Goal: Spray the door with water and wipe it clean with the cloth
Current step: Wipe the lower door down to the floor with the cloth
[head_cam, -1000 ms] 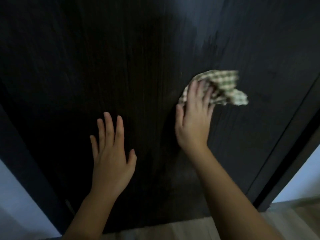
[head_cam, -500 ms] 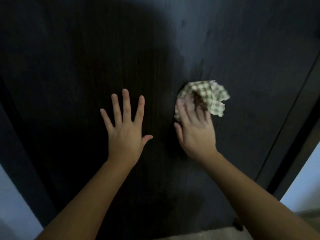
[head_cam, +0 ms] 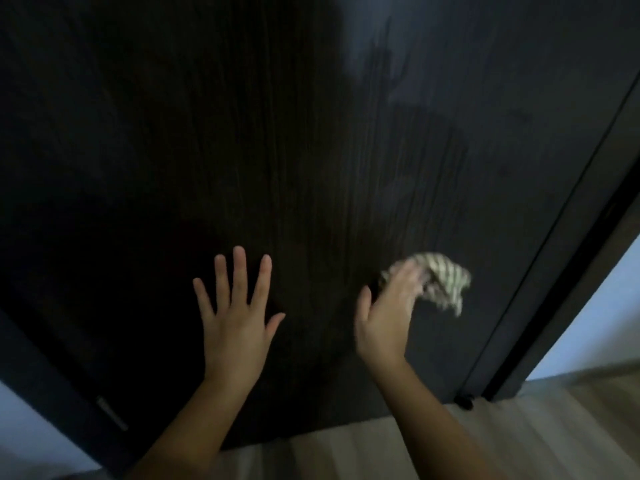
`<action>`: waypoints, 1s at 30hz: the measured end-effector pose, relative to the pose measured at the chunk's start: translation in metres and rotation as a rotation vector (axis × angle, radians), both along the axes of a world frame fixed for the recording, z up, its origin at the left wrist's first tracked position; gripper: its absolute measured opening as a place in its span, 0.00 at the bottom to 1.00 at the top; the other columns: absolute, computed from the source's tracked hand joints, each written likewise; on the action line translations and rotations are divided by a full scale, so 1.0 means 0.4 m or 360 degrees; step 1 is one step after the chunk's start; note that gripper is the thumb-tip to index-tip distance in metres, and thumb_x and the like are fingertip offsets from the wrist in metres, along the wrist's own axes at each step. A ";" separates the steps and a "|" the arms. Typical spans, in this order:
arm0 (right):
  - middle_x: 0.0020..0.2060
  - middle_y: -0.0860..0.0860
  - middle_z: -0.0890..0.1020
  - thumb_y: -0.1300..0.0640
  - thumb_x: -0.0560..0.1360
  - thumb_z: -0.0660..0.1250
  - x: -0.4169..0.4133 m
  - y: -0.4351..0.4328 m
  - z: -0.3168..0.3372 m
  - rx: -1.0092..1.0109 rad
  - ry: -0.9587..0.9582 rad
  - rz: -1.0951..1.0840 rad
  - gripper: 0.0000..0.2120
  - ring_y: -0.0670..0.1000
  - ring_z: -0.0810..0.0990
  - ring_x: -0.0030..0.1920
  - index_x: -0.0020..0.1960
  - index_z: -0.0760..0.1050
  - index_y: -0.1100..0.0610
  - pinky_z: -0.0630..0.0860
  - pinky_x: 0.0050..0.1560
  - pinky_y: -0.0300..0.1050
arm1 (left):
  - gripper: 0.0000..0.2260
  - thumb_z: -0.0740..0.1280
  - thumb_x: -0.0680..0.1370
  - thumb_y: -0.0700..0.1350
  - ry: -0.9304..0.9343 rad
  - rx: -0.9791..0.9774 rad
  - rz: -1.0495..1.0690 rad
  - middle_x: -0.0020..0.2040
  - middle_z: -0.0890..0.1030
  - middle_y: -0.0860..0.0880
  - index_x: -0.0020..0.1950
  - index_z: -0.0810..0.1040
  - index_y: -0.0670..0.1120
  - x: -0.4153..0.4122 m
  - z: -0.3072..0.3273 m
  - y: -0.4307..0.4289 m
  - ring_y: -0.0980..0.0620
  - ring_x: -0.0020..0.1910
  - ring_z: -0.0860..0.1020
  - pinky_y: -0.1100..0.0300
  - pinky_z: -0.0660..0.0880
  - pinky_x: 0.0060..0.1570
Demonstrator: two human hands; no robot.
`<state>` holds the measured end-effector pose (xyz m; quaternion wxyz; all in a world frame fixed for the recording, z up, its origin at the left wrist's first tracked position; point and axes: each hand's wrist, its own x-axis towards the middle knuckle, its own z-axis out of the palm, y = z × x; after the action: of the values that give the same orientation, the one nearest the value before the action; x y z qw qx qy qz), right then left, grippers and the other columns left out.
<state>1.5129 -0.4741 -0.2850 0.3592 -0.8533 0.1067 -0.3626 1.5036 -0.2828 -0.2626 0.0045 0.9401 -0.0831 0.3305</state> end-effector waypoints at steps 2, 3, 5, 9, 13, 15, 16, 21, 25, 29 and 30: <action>0.76 0.61 0.49 0.48 0.78 0.53 0.024 0.027 0.082 -0.0326 -0.0186 0.0022 0.35 0.58 0.39 0.75 0.76 0.40 0.61 0.43 0.75 0.56 | 0.47 0.75 0.68 0.53 -0.0062 -0.0014 -0.0014 0.77 0.43 0.40 0.78 0.48 0.48 0.006 -0.010 0.003 0.36 0.76 0.48 0.32 0.50 0.70; 0.76 0.60 0.48 0.48 0.77 0.53 0.036 0.036 0.112 -0.0408 -0.0234 0.0024 0.35 0.58 0.38 0.75 0.76 0.40 0.61 0.42 0.74 0.55 | 0.48 0.74 0.69 0.53 -0.0077 -0.0031 -0.0020 0.77 0.43 0.40 0.78 0.47 0.48 0.006 -0.013 0.001 0.37 0.76 0.47 0.33 0.49 0.70; 0.76 0.59 0.44 0.49 0.78 0.53 0.050 0.042 0.103 -0.0461 -0.0256 -0.0004 0.35 0.59 0.38 0.76 0.76 0.41 0.62 0.42 0.75 0.55 | 0.48 0.74 0.69 0.53 -0.0064 -0.0065 -0.0030 0.77 0.41 0.41 0.78 0.45 0.49 0.003 -0.024 -0.004 0.37 0.76 0.45 0.33 0.48 0.70; 0.76 0.61 0.42 0.57 0.79 0.56 -0.004 0.072 -0.127 0.0071 -0.0008 -0.0075 0.34 0.54 0.36 0.75 0.76 0.41 0.64 0.36 0.75 0.42 | 0.46 0.75 0.69 0.50 0.0039 -0.0076 -0.0081 0.77 0.44 0.41 0.78 0.48 0.48 -0.018 -0.088 0.007 0.39 0.76 0.45 0.33 0.52 0.70; 0.66 0.64 0.70 0.64 0.75 0.62 0.002 0.110 -0.246 0.1586 0.0290 -0.0574 0.24 0.61 0.67 0.69 0.70 0.64 0.66 0.59 0.72 0.45 | 0.40 0.73 0.70 0.45 0.0054 -0.0118 -0.0281 0.78 0.49 0.42 0.77 0.56 0.47 -0.032 -0.157 0.054 0.42 0.77 0.47 0.37 0.53 0.71; 0.44 0.57 0.79 0.64 0.74 0.62 0.013 0.089 -0.255 0.1940 0.0397 -0.0723 0.05 0.58 0.79 0.46 0.50 0.72 0.62 0.75 0.52 0.51 | 0.31 0.70 0.73 0.44 0.0080 -0.0255 -0.0399 0.78 0.55 0.43 0.75 0.63 0.47 -0.047 -0.191 0.087 0.44 0.77 0.51 0.40 0.56 0.72; 0.39 0.56 0.78 0.64 0.74 0.61 0.010 0.084 -0.254 0.2007 0.0445 -0.0662 0.02 0.56 0.78 0.39 0.45 0.72 0.60 0.76 0.46 0.49 | 0.25 0.67 0.75 0.44 0.0099 -0.0335 -0.0461 0.76 0.60 0.44 0.72 0.67 0.46 -0.056 -0.206 0.104 0.46 0.76 0.56 0.42 0.60 0.71; 0.47 0.65 0.81 0.68 0.76 0.61 -0.107 0.095 -0.258 0.2480 0.0610 0.0382 0.10 0.60 0.81 0.45 0.54 0.76 0.67 0.79 0.48 0.52 | 0.09 0.68 0.77 0.40 0.0926 -0.1563 -0.0432 0.53 0.80 0.55 0.52 0.79 0.53 -0.091 -0.270 0.116 0.59 0.53 0.78 0.60 0.77 0.50; 0.55 0.65 0.81 0.64 0.77 0.60 -0.185 0.122 -0.245 0.2609 0.0928 0.0968 0.14 0.59 0.82 0.50 0.60 0.76 0.65 0.80 0.47 0.51 | 0.24 0.73 0.70 0.51 0.2131 -0.2966 -0.0307 0.59 0.81 0.48 0.65 0.75 0.49 -0.107 -0.304 0.081 0.47 0.60 0.79 0.50 0.73 0.62; 0.51 0.59 0.84 0.60 0.78 0.64 -0.220 0.147 -0.310 0.2117 0.1205 0.0525 0.08 0.55 0.83 0.48 0.54 0.79 0.59 0.78 0.43 0.48 | 0.10 0.72 0.73 0.43 0.1478 -0.1864 0.0073 0.47 0.81 0.50 0.53 0.78 0.45 -0.112 -0.332 0.069 0.49 0.48 0.80 0.62 0.76 0.45; 0.50 0.58 0.84 0.60 0.78 0.63 -0.227 0.159 -0.313 0.2160 0.1229 0.0483 0.08 0.54 0.83 0.47 0.54 0.79 0.59 0.79 0.44 0.48 | 0.06 0.71 0.74 0.42 0.1238 -0.1586 0.0123 0.45 0.77 0.52 0.48 0.76 0.47 -0.119 -0.334 0.060 0.51 0.45 0.78 0.68 0.72 0.39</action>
<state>1.4220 -0.4104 -0.4103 0.7838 -0.5186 0.3039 0.1560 1.4559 -0.2590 -0.3961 0.4596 0.8789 0.1225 -0.0365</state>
